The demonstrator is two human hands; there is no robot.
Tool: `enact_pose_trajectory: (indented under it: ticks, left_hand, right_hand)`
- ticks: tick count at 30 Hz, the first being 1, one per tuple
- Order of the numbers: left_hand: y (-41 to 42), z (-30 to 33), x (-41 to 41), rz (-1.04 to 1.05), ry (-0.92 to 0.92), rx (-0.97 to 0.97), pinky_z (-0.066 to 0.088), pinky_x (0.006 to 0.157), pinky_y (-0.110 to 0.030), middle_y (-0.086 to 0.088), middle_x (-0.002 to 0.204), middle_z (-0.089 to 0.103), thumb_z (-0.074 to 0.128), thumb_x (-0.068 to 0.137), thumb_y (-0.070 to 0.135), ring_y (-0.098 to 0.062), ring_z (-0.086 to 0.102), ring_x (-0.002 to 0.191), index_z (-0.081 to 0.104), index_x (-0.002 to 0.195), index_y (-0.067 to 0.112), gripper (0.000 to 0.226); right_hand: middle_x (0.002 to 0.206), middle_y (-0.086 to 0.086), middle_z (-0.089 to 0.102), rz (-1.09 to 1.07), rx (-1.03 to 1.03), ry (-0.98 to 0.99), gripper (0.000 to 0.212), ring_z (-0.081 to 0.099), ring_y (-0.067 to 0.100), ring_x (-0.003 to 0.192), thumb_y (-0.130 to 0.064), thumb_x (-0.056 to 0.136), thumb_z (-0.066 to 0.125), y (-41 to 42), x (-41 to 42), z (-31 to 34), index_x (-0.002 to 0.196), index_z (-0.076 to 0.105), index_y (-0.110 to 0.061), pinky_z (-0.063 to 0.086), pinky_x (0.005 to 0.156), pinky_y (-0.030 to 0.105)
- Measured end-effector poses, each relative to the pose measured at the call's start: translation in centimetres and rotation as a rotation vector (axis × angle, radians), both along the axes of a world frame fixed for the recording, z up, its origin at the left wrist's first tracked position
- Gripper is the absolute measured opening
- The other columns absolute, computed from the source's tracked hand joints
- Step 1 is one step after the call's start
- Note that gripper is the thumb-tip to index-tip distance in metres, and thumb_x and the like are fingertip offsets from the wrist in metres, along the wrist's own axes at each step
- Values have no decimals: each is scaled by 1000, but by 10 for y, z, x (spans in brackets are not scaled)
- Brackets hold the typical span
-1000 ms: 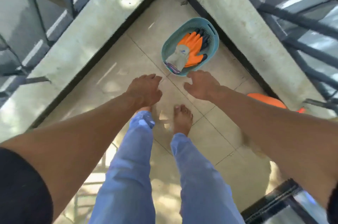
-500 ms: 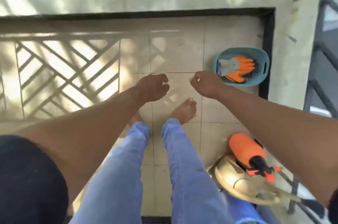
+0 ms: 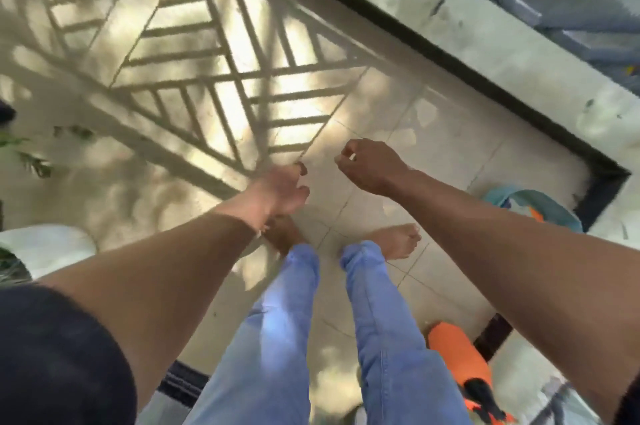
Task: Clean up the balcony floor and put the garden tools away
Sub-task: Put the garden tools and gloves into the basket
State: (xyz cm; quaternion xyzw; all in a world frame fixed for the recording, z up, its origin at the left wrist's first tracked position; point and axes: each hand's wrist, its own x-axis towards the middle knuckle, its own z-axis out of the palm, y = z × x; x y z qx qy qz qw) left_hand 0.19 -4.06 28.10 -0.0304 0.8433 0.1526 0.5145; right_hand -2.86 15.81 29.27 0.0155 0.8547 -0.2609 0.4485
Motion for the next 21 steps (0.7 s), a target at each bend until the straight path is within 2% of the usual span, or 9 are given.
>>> enact_pose_trajectory:
  ticks: [5,9,13,15,16,17,19,21]
  left_hand:
    - [-79,19,7,116,39,43,41,107,-33,-12,149,54,52,100,28,-31,52,135,50,146,22,46]
    - [-132,21,8,230,51,31,46,106,-36,-6,139,62,51,99,33,-31,58,127,60,135,28,37]
    - [-175,8,-3,405,37,71,47,101,-33,-8,129,65,52,96,34,-32,60,118,62,129,22,36]
    - [-195,2,-14,498,35,104,48,101,-33,-8,130,65,50,88,43,-31,60,118,63,126,22,45]
    - [-206,-1,-20,520,19,103,47,102,-34,-8,132,65,49,88,43,-31,59,119,63,125,22,44]
    - [-217,0,-25,545,-6,101,47,102,-35,-8,132,65,50,93,39,-31,59,120,64,123,21,38]
    - [-237,1,-40,650,-47,81,49,98,-35,-6,123,67,52,98,31,-30,61,115,67,112,23,23]
    - [-260,13,-61,744,-59,60,49,91,-33,1,114,66,54,97,32,-25,61,108,67,102,27,15]
  right_hand:
    - [118,11,68,226,19,1,35,56,27,98,-42,102,46,-92,-30,28,112,65,-14,40,78,32]
    - [118,16,69,412,54,-10,36,63,34,108,-37,103,50,-151,-53,32,116,68,-8,48,84,34]
    - [99,21,71,522,47,18,32,66,36,93,-30,102,53,-205,-83,16,104,70,-3,45,70,33]
    - [82,11,67,526,-37,-62,23,63,28,76,-23,100,55,-229,-98,7,93,67,-5,44,63,23]
    - [75,5,60,541,-77,-91,19,57,21,68,-20,99,53,-242,-106,4,93,65,-5,38,58,15]
    - [75,2,54,567,-92,-92,19,52,20,66,-18,99,51,-254,-114,2,100,63,-3,34,56,12]
    - [90,10,60,617,-81,-51,22,54,28,81,-15,100,50,-276,-136,2,112,61,-1,33,61,15]
    - [110,13,67,689,-66,-2,22,61,32,103,-21,99,54,-301,-164,4,111,65,-7,41,78,25]
